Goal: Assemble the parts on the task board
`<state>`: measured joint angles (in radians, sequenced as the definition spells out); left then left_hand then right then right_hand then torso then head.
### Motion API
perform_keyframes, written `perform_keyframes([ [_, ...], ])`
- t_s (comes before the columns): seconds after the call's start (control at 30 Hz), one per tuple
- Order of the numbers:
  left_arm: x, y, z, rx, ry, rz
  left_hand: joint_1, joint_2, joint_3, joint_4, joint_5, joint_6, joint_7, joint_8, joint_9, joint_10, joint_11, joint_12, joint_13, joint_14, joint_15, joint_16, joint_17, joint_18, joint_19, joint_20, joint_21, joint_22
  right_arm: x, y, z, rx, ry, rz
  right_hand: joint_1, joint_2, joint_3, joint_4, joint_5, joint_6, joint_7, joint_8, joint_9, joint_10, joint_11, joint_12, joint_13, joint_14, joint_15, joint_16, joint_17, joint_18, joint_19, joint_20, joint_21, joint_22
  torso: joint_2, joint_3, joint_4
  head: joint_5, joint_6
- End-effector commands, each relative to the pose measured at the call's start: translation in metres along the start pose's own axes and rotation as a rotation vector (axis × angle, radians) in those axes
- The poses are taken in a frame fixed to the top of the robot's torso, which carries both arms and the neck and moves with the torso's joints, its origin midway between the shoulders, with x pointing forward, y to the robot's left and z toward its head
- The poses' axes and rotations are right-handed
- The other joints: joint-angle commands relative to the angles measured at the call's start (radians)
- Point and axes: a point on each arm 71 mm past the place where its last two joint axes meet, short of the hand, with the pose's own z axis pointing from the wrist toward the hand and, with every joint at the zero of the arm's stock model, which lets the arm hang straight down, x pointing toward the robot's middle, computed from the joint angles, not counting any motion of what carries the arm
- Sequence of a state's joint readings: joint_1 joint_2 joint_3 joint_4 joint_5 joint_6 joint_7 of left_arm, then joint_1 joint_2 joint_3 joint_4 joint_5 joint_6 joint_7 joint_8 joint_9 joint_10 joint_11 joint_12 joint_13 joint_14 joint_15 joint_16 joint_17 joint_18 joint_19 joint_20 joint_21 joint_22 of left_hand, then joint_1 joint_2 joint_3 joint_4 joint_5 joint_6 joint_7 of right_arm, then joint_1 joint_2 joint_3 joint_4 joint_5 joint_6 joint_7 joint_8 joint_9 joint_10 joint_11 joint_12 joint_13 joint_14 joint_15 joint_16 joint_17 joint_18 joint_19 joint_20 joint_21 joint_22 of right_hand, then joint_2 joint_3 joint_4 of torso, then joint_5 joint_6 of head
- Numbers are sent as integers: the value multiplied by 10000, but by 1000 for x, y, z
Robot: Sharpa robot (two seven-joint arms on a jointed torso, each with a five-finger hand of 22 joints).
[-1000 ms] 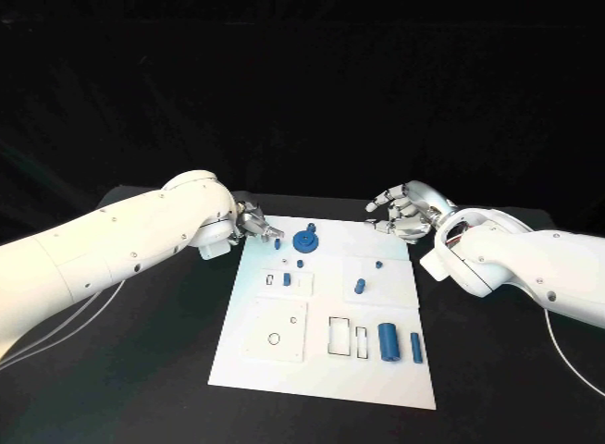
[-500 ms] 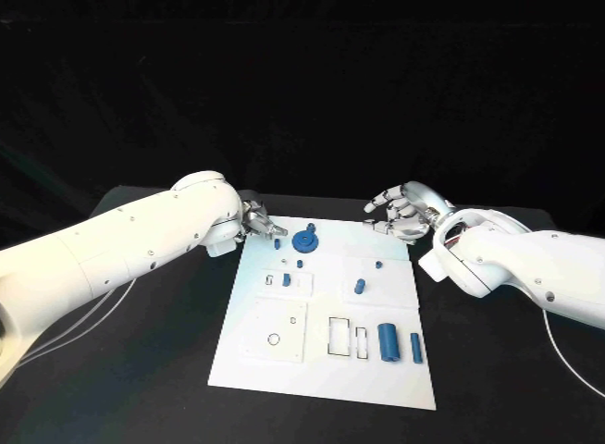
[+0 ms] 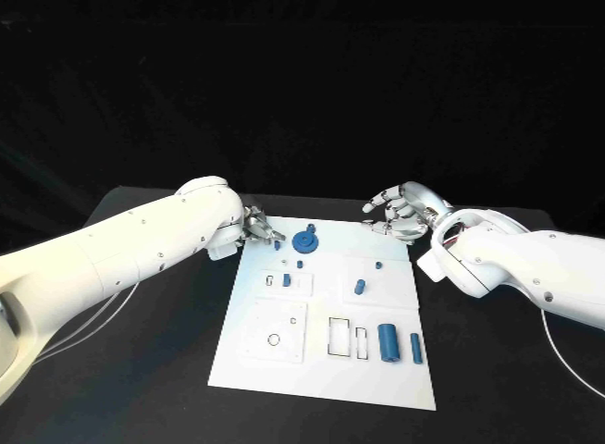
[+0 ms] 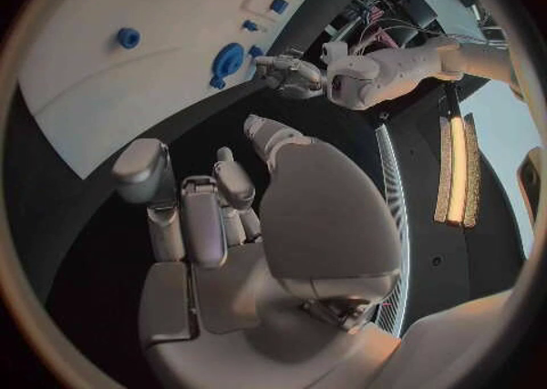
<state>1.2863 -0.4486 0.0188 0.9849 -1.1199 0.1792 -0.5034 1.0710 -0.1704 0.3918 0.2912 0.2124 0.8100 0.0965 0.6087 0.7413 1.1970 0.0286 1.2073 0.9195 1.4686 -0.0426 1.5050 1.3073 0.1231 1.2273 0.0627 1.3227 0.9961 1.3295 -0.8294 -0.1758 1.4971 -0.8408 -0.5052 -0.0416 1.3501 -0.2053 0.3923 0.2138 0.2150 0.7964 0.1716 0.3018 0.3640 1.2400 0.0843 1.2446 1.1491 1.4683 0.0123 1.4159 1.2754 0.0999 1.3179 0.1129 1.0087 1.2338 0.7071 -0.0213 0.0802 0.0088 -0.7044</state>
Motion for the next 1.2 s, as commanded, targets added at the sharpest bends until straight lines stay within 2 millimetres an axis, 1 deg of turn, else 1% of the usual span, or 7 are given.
perform_keyframes([
  [0.03,2,-2,2,200,203,63,125,-18,-62,-18,10,42,31,-48,-21,-67,-32,-36,1,619,62,-51,1314,-100,6,93,-45,11,1,2,0,-174,62,-119,-11,-34,-1,48,34,-57,-7,43,-14,-62,-8,-44,-4,271,-66,-50,-10,154,-49,-32,-41,-8,8,2,-7,13,2],
  [0.47,4,-2,5,267,309,-117,273,27,-65,-23,11,82,33,-92,-71,-66,-29,-20,13,622,66,-40,1328,-98,-1,102,-45,13,2,3,0,-191,82,-124,-11,-34,-1,48,34,-57,-7,43,-14,-62,-8,-44,-4,271,-66,-50,-10,154,-49,-32,-41,-8,-4,-2,-8,-5,-28],
  [0.63,5,-2,5,340,421,-268,888,246,10,-60,14,361,-69,23,-76,-19,-110,42,71,627,8,-22,1349,-99,13,81,-19,64,2,3,0,-186,88,-126,-11,-34,-1,48,34,-57,-7,43,-14,-62,-8,-44,-4,271,-66,-50,-10,154,-49,-32,-41,-8,-11,-1,-7,-8,-29],
  [0.83,6,-2,4,430,482,-412,2110,683,664,-292,-14,377,-226,274,100,13,-255,43,70,648,-119,10,1397,-108,33,-25,15,135,2,3,0,-181,90,-128,-11,-34,-1,48,34,-57,-7,43,-14,-62,-8,-44,-4,271,-66,-50,-10,154,-49,-32,-41,-8,-5,-3,-2,-15,-22],
  [0.87,6,-2,4,437,487,-425,2480,792,1039,-455,-43,325,-250,366,188,29,-284,31,63,652,-147,16,1405,-111,38,-55,25,156,2,3,0,-180,90,-129,-13,-27,9,57,45,-59,-7,58,-18,-38,-9,-21,17,278,-67,-47,5,151,-35,-33,-37,-4,-4,-3,0,-15,-19],
  [0.97,6,-1,4,456,492,-463,2801,749,1758,-697,-95,162,-229,523,369,49,-269,-5,26,656,-139,22,1413,-121,40,-65,44,189,1,2,0,-174,88,-130,-13,-27,9,57,45,-59,-7,58,-18,-38,-9,-21,17,278,-67,-47,5,151,-35,-33,-37,-4,-1,1,0,-11,-17],
  [1.2,5,0,4,451,455,-523,2784,696,1899,-715,-127,138,-216,564,412,55,-261,-10,14,655,-130,21,1411,-123,42,-59,49,198,1,2,0,-168,81,-132,-13,-27,9,57,45,-59,-7,58,-18,-38,-9,-21,17,278,-67,-47,5,151,-35,-33,-37,-4,-3,5,-4,-3,-7],
])
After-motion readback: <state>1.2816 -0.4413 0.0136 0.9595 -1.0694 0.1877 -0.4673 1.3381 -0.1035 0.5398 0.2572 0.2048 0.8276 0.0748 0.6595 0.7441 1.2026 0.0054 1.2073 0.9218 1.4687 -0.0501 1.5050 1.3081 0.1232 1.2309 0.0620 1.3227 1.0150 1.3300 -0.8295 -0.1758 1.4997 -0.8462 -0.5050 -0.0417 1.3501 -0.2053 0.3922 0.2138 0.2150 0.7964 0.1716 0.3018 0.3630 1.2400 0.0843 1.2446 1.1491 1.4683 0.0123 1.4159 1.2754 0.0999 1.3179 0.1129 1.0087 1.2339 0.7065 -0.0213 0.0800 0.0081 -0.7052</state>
